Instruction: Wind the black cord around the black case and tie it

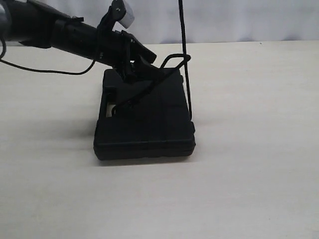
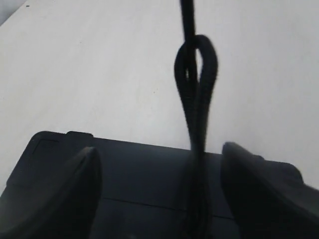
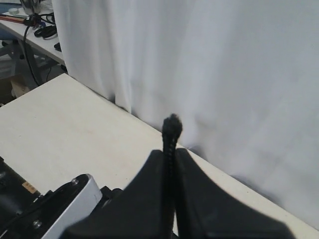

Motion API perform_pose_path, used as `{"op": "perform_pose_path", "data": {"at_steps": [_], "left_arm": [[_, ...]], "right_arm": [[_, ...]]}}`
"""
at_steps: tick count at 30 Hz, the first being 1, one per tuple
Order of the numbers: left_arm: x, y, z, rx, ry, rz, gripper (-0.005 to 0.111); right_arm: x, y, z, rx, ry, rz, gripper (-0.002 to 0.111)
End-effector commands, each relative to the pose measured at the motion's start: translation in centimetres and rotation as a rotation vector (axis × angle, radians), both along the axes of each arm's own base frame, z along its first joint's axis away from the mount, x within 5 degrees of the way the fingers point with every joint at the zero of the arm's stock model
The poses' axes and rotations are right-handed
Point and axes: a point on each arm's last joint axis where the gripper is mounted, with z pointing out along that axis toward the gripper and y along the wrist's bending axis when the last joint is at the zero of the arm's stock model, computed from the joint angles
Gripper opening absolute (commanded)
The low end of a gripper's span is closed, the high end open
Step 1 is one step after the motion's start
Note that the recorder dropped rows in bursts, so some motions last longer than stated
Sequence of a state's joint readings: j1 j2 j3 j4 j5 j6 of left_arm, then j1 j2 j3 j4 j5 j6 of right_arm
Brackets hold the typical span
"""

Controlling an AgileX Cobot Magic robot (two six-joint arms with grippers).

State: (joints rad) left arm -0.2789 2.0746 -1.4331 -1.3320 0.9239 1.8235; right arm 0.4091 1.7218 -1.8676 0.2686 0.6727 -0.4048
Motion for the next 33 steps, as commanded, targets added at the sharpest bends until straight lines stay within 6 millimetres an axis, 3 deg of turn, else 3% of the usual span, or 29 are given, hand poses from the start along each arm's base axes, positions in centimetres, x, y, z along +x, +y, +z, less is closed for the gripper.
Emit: {"op": "perform_pose_path", "data": {"at_steps": [1, 8, 13, 16, 19, 23, 25, 28, 30, 33], "left_arm": [[0.5, -0.1, -1.3, 0.000, 0.015, 0.026, 0.063], [0.8, -0.2, -2.9, 0.010, 0.032, 0.034, 0.063], [1.4, 0.0, -5.6, 0.061, 0.063, 0.070, 0.063], [1.5, 0.1, -7.3, 0.093, 0.084, 0.072, 0.063], [1.4, 0.1, -7.5, 0.096, 0.089, 0.068, 0.063], [1.3, 0.2, -7.6, 0.108, 0.089, 0.046, 0.063], [1.1, 0.1, -7.5, 0.096, 0.099, 0.027, 0.063], [1.0, 0.0, -7.5, 0.092, 0.101, 0.021, 0.063], [1.0, 0.0, -7.5, 0.093, 0.101, 0.022, 0.063], [1.1, 0.0, -7.5, 0.094, 0.100, 0.024, 0.063]], "right_arm": [[-1.6, -1.0, 2.9, 0.014, -0.116, -0.023, 0.004], [-2.4, -2.6, 4.2, -0.036, -0.156, -0.117, 0.004], [-2.3, -3.4, 4.1, -0.062, -0.142, -0.159, 0.004], [-1.7, -5.0, 3.9, -0.039, -0.108, -0.218, 0.004], [-1.2, -7.0, 3.6, -0.039, -0.063, -0.277, 0.004], [-0.2, -9.4, 1.2, -0.045, 0.057, -0.343, 0.004], [0.6, -11.0, -1.2, -0.067, 0.100, -0.390, 0.004], [1.3, -14.1, -4.0, -0.081, 0.160, -0.472, 0.004], [1.5, -17.1, -6.2, -0.087, 0.207, -0.553, 0.004], [1.4, -20.5, -7.8, -0.085, 0.241, -0.641, 0.004]]}}
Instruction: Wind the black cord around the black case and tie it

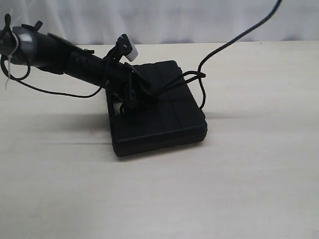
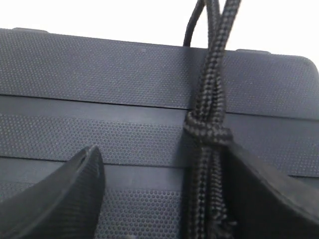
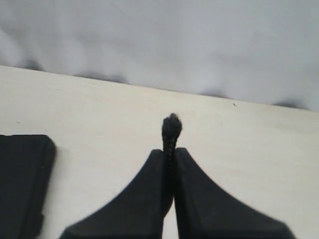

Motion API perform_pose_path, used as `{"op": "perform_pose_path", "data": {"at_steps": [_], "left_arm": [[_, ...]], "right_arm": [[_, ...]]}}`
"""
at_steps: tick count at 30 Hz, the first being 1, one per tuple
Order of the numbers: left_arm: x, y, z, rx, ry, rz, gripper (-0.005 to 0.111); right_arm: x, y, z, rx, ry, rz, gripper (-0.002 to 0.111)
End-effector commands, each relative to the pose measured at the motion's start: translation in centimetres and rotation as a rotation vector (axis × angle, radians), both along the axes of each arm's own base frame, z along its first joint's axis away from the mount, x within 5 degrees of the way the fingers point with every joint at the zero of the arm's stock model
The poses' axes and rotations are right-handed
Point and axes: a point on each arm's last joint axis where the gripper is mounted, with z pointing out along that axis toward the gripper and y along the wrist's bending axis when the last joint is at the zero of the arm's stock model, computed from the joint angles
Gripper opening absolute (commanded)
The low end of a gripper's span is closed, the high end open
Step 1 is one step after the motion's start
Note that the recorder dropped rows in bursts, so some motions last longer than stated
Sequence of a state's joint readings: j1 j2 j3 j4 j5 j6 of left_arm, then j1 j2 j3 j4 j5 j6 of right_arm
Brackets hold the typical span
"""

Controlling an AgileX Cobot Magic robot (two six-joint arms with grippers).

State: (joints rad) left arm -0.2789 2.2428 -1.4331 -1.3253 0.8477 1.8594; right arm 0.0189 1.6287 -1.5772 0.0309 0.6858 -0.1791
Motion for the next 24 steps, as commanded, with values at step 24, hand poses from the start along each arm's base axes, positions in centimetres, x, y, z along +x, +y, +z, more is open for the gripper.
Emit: {"op": "perform_pose_path", "data": {"at_steps": [24], "left_arm": [[0.0, -0.1, 0.1, -0.002, -0.002, -0.011, 0.063]], "right_arm": [[-2.9, -11.9, -17.4, -0.001, 0.252, -0.330, 0.006]]}}
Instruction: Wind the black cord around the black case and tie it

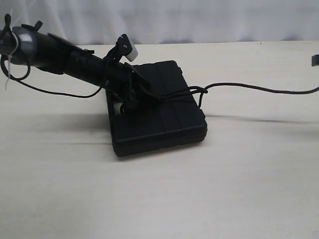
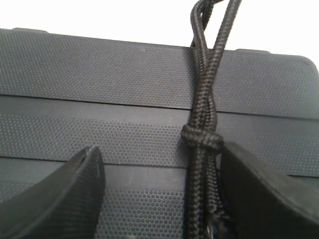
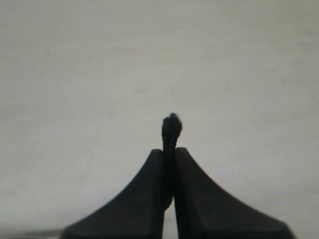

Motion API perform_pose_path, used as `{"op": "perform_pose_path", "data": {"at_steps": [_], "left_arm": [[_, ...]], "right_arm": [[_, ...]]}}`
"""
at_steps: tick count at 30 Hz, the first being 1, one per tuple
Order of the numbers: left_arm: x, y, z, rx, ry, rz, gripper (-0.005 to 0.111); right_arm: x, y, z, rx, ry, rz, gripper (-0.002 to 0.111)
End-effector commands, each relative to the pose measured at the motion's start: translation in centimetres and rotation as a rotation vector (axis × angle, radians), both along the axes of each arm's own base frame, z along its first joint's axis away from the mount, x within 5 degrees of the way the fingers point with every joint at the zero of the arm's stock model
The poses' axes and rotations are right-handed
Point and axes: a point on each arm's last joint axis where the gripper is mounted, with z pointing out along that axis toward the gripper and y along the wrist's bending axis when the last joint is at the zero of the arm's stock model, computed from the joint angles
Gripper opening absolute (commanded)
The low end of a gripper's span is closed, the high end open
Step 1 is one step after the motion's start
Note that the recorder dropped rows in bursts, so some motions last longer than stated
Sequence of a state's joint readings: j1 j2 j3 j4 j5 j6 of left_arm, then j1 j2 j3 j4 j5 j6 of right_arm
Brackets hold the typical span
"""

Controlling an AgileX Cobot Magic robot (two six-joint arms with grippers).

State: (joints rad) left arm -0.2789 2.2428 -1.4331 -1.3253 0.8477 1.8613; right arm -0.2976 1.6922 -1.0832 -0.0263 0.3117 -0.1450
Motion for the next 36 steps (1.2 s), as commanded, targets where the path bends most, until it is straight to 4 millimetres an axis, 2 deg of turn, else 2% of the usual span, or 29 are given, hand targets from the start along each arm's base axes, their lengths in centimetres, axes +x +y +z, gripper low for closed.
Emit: {"op": "perform_pose_path", "data": {"at_steps": [1, 5, 9, 14, 16, 21, 26, 30, 36], "left_arm": [[0.0, -0.1, 0.1, -0.002, -0.001, -0.010, 0.063], [0.0, -0.1, 0.1, -0.002, -0.002, -0.011, 0.063], [0.0, -0.1, 0.1, -0.002, -0.002, -0.011, 0.063], [0.0, -0.1, 0.1, -0.001, -0.003, -0.010, 0.063], [0.0, -0.1, 0.1, -0.001, -0.003, -0.010, 0.063], [0.0, -0.1, 0.1, -0.001, -0.003, -0.010, 0.063], [0.0, -0.1, 0.1, 0.000, -0.003, -0.011, 0.063], [0.0, -0.1, 0.1, 0.000, -0.003, -0.011, 0.063], [0.0, -0.1, 0.1, 0.000, -0.003, -0.011, 0.063]], "right_arm": [[0.3, -0.4, -2.5, 0.019, 0.076, -0.007, 0.009], [0.9, -0.5, -3.0, 0.057, 0.117, -0.026, 0.032], [1.8, -0.6, -1.3, 0.105, 0.124, -0.047, 0.056], [2.9, -0.4, 1.6, 0.165, 0.120, -0.059, 0.060], [3.3, 0.1, 2.3, 0.190, 0.111, 0.011, 0.060], [3.8, 4.8, 2.0, 0.243, 0.086, 0.454, 0.060], [3.5, 10.5, 0.4, 0.106, 0.106, 0.804, 0.060], [3.6, 14.1, -0.4, -0.025, 0.075, 0.915, 0.060], [3.5, 18.1, -2.0, -0.241, 0.077, 1.054, 0.060]]}}
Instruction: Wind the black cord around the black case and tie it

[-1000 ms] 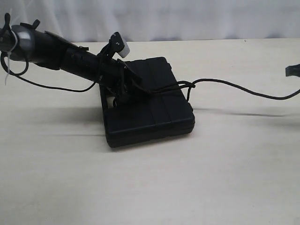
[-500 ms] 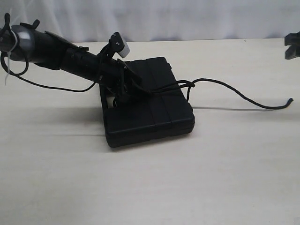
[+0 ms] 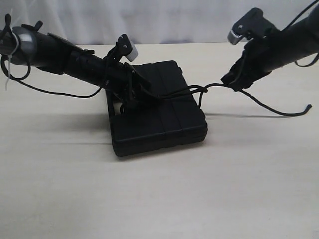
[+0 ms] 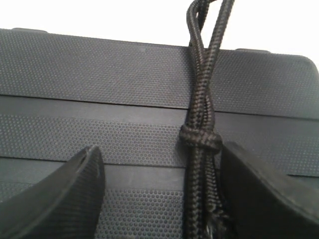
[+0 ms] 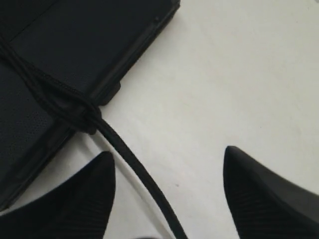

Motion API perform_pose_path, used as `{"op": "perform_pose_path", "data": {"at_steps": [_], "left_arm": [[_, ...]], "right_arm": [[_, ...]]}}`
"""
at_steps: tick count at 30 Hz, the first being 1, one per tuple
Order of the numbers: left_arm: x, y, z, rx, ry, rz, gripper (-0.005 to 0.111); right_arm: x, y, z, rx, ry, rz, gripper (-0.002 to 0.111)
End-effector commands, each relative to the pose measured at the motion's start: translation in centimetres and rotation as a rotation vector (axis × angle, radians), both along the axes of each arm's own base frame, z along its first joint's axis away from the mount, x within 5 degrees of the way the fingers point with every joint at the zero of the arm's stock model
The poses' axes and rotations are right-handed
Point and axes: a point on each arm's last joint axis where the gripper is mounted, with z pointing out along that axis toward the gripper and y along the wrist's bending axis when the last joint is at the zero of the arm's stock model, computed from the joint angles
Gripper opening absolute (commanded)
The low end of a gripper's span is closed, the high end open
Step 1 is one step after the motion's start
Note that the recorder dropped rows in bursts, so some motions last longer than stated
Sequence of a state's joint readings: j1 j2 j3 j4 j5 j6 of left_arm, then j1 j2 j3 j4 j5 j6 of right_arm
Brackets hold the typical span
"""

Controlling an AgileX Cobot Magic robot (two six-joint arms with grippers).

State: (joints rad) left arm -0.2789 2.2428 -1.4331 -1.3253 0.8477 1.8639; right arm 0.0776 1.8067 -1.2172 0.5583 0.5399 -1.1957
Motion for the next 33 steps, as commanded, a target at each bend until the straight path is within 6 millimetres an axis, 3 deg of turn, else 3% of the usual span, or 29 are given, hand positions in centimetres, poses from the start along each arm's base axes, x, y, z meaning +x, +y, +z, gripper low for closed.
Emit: {"op": "perform_pose_path", "data": {"at_steps": [1, 5, 13, 16, 22, 23, 33], "left_arm": [[0.0, -0.1, 0.1, 0.000, -0.001, -0.009, 0.063], [0.0, -0.1, 0.1, 0.000, -0.001, -0.009, 0.063], [0.0, -0.1, 0.1, 0.000, -0.002, -0.007, 0.063], [0.1, 0.0, 0.1, 0.005, -0.007, -0.001, 0.063], [0.1, 0.0, 0.1, 0.009, -0.010, 0.004, 0.063], [0.1, 0.0, 0.1, 0.004, -0.009, 0.009, 0.063], [0.4, -0.4, 1.0, -0.047, -0.010, -0.002, 0.063]], "right_arm": [[0.0, 2.4, -1.3, -0.131, -0.053, 0.122, 0.060], [0.3, 3.7, -2.9, -0.177, -0.054, 0.171, 0.059], [1.5, 3.2, -4.6, -0.233, -0.098, 0.112, 0.059], [1.5, 3.1, -5.0, -0.264, -0.095, 0.137, 0.049], [1.4, 3.1, -5.3, -0.274, -0.078, 0.149, 0.007], [1.4, 3.0, -5.3, -0.281, -0.075, 0.156, 0.004], [1.5, 1.8, -4.0, -0.393, -0.108, 0.095, 0.004]]}}
